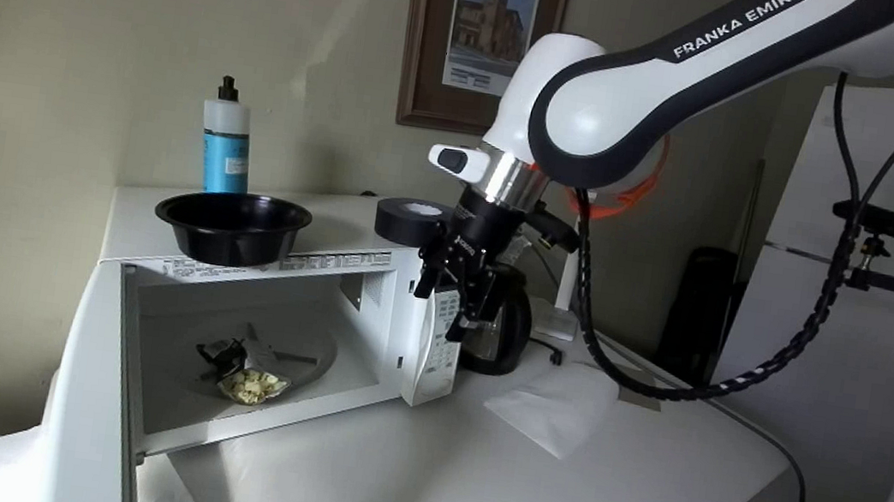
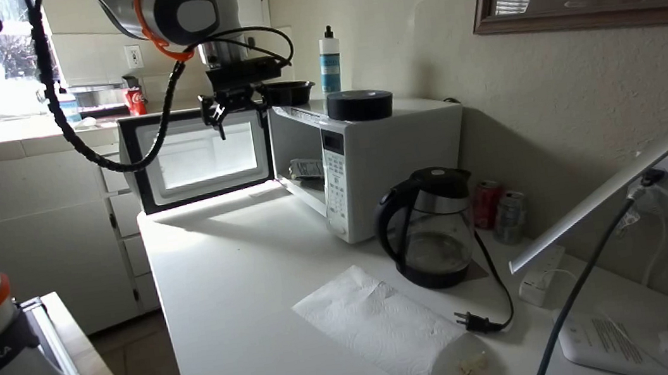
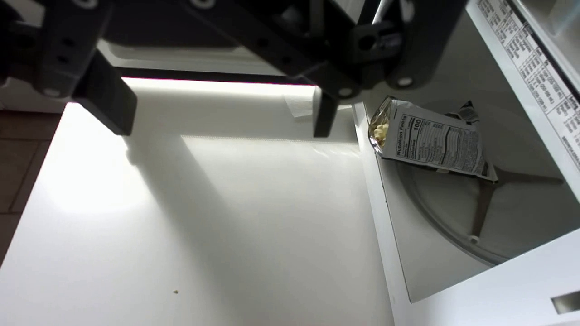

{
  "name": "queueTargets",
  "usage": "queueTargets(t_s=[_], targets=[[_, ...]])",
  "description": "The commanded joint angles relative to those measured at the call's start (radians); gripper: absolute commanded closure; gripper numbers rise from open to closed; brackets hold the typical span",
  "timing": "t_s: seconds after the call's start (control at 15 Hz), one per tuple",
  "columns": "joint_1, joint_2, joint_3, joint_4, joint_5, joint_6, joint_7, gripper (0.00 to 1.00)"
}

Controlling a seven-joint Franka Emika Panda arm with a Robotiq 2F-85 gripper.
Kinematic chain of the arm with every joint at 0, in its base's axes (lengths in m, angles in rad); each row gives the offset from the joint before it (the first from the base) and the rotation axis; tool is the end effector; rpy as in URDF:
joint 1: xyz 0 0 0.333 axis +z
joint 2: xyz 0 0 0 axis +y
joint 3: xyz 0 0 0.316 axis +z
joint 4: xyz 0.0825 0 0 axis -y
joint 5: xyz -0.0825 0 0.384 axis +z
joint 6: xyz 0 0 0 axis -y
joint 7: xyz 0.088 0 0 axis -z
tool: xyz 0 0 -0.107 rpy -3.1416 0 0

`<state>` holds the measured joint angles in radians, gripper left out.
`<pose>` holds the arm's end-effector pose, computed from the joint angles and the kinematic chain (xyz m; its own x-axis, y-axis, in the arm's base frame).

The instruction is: Open the microwave door then place the black packet from the microwave in the black bowl.

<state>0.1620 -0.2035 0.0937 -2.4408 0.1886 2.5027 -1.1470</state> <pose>0.4672 0.1213 0.4059 0.2727 0.9363 0.2213 0.9327 -0.3137 0.1778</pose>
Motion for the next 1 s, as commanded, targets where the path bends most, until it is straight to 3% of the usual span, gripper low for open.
queueTargets(t_s=[0.0,0.13,0.2,0.27,0.33,0.4,0.6,0.67,0.73,0.93], targets=[[0.018,0.052,0.05,-0.031,-0.103,0.204,0.135,0.0],[0.014,0.103,0.098,-0.047,-0.205,0.367,0.292,0.0],[-0.066,0.127,0.175,-0.069,-0.27,0.453,0.362,0.0],[-0.111,0.145,0.211,-0.083,-0.358,0.515,0.441,0.0],[-0.227,0.114,0.306,-0.119,-0.445,0.554,0.51,0.0],[-0.284,0.069,0.324,-0.141,-0.526,0.555,0.559,0.0],[-0.501,0.022,0.466,-0.119,-0.772,0.493,0.764,0.0],[-0.386,0.086,0.373,-0.107,-0.658,0.536,0.647,0.0],[-0.421,0.075,0.389,-0.106,-0.681,0.535,0.668,0.0],[-0.405,0.08,0.382,-0.105,-0.676,0.535,0.661,0.0]])
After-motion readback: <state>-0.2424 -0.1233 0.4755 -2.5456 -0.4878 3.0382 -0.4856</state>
